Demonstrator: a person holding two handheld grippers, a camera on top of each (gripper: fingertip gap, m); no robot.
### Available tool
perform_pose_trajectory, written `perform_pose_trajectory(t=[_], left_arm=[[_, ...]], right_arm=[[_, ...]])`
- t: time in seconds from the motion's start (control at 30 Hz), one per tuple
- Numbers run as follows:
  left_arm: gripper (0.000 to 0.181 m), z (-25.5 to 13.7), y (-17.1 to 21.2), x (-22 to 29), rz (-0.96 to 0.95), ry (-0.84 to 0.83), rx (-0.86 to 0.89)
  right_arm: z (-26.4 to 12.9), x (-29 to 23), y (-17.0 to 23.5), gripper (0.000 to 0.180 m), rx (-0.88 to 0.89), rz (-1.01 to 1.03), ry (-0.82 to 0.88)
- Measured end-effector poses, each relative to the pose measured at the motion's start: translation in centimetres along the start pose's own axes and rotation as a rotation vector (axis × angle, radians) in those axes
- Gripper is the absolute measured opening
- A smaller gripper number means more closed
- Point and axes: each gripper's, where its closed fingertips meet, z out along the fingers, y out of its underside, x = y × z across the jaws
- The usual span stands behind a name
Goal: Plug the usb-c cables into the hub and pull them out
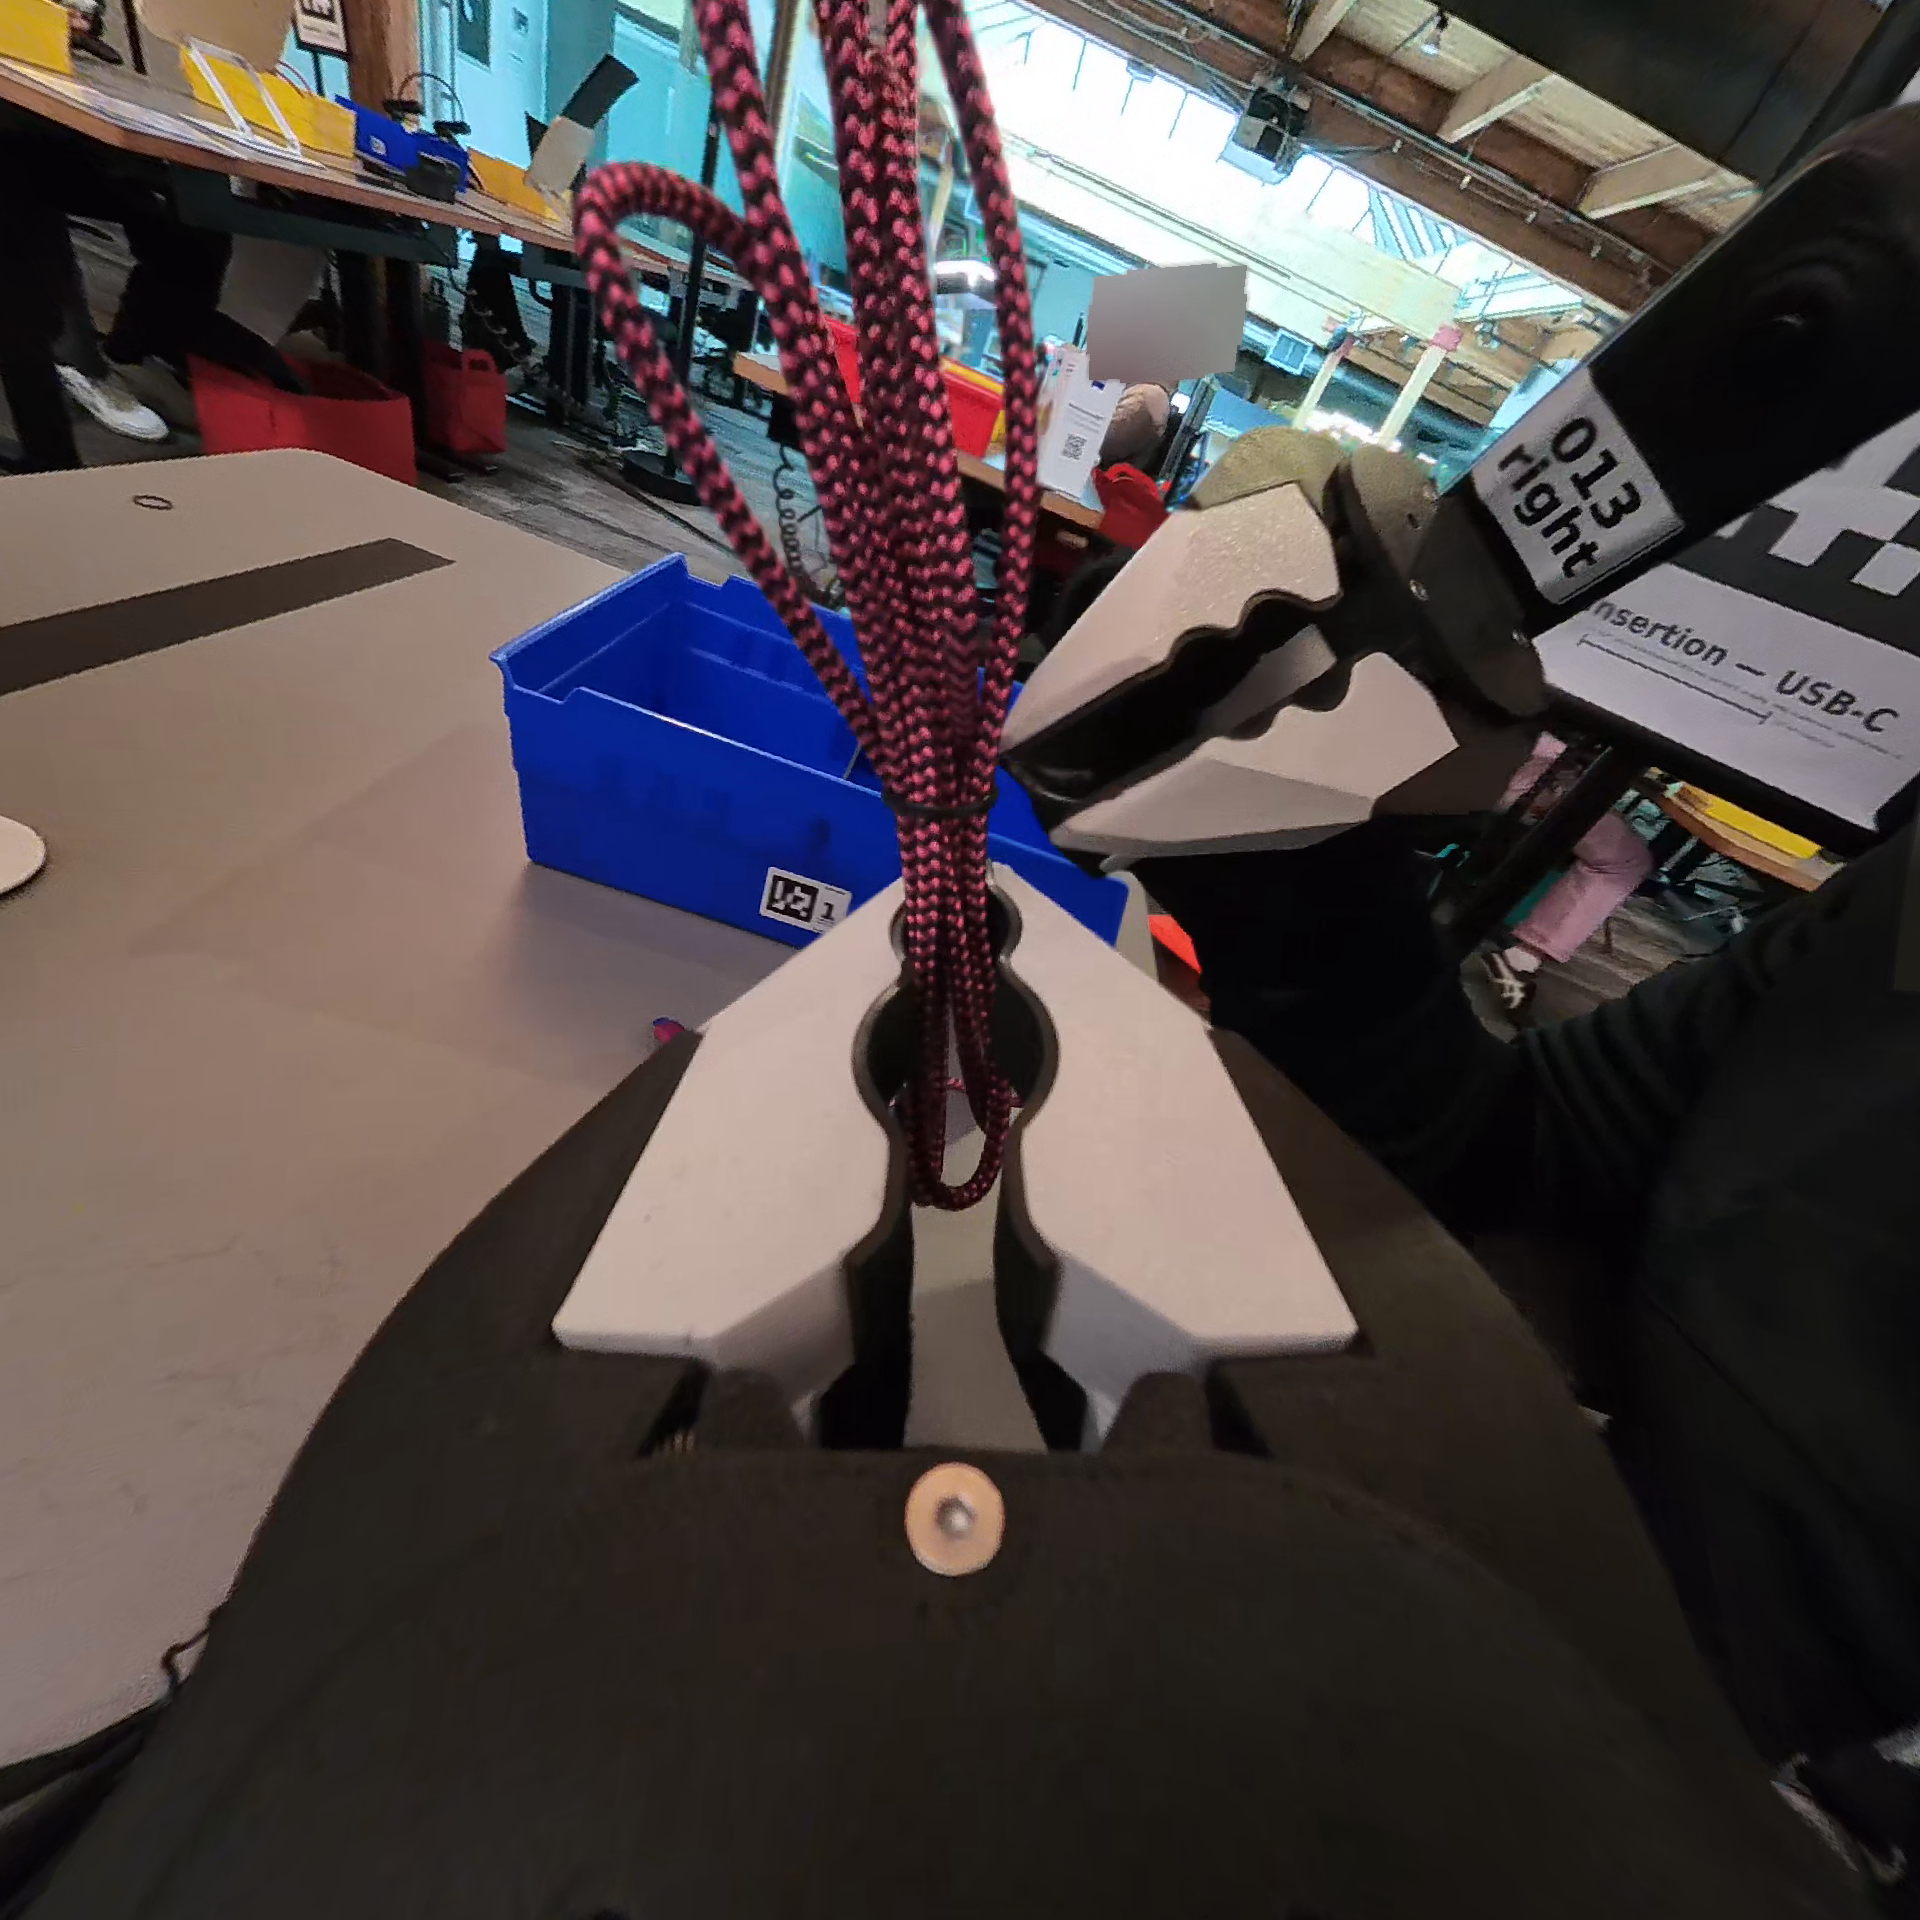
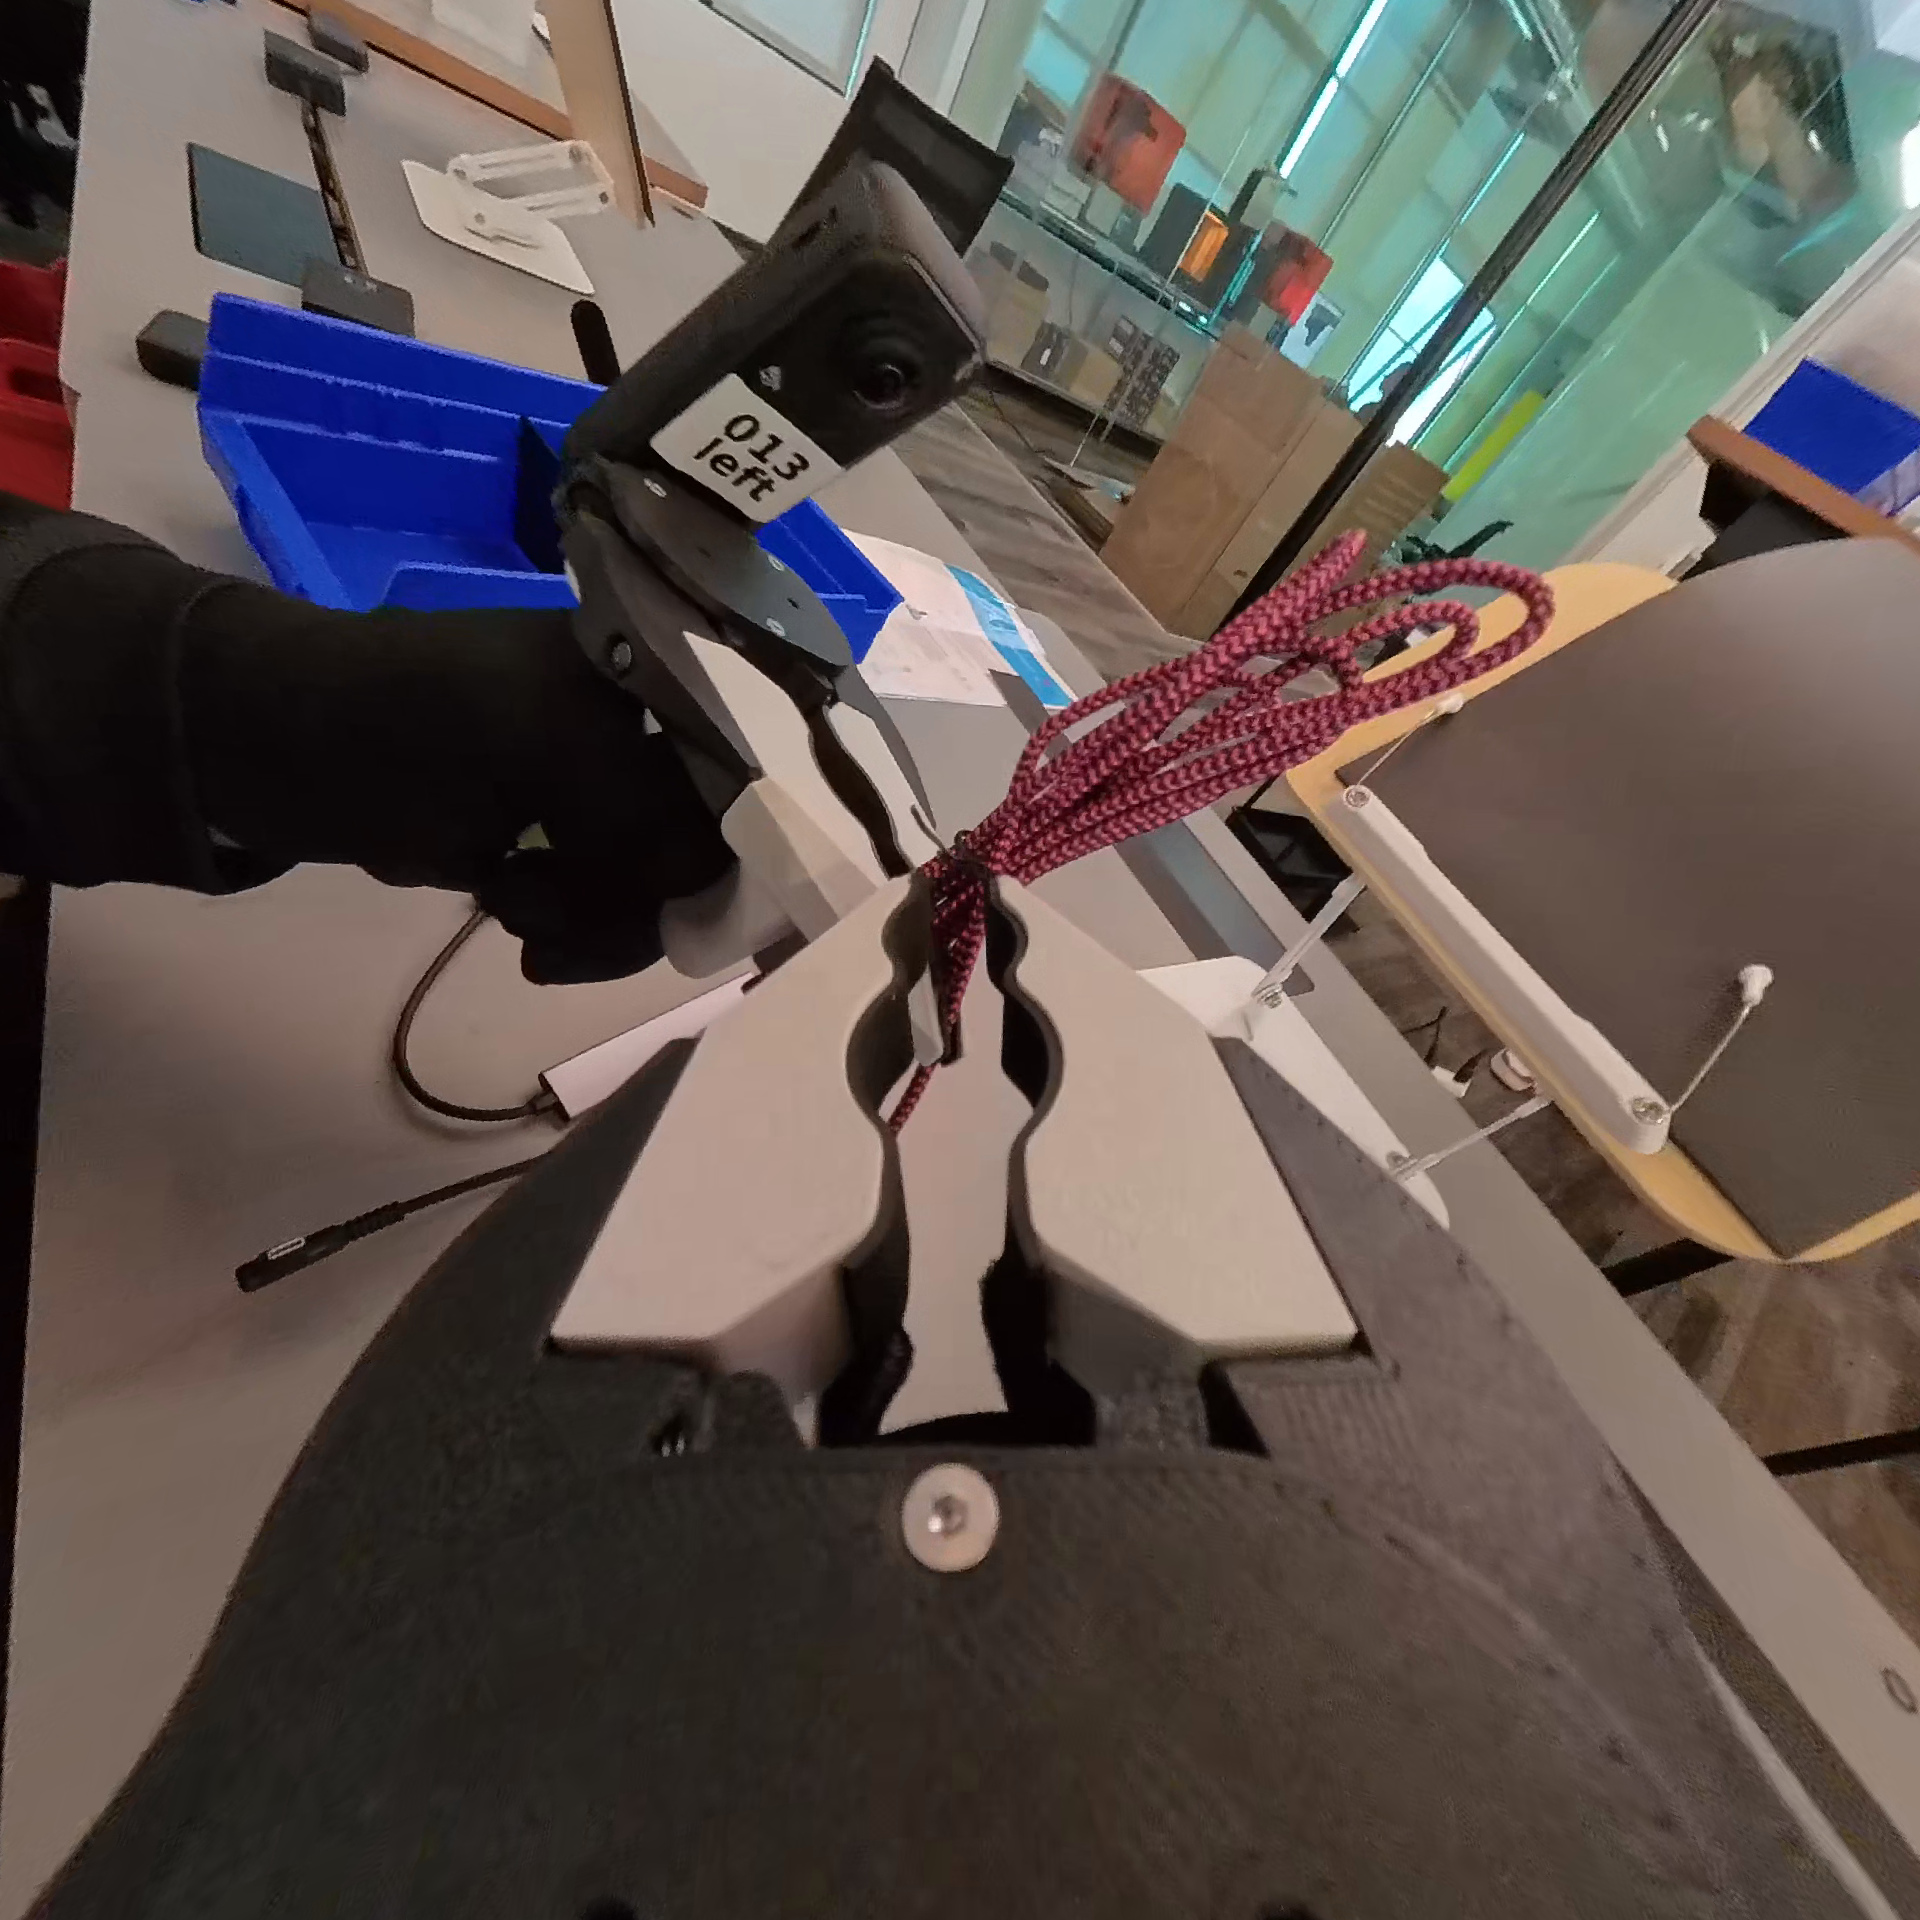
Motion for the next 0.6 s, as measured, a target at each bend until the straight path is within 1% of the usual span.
perform_pose_trajectory(t=[0.43,0.6], left_arm=[[0.004,0.2,0.4,-2.3,0.109,-0.225,-0.024],[0.004,0.1,0.8,-4.0,0.171,-0.396,-0.075]], right_arm=[[0.9,0.5,1.3,0.005,-0.039,0.156,0.017],[1.4,0.9,1.9,0.005,-0.061,0.215,0.039]])
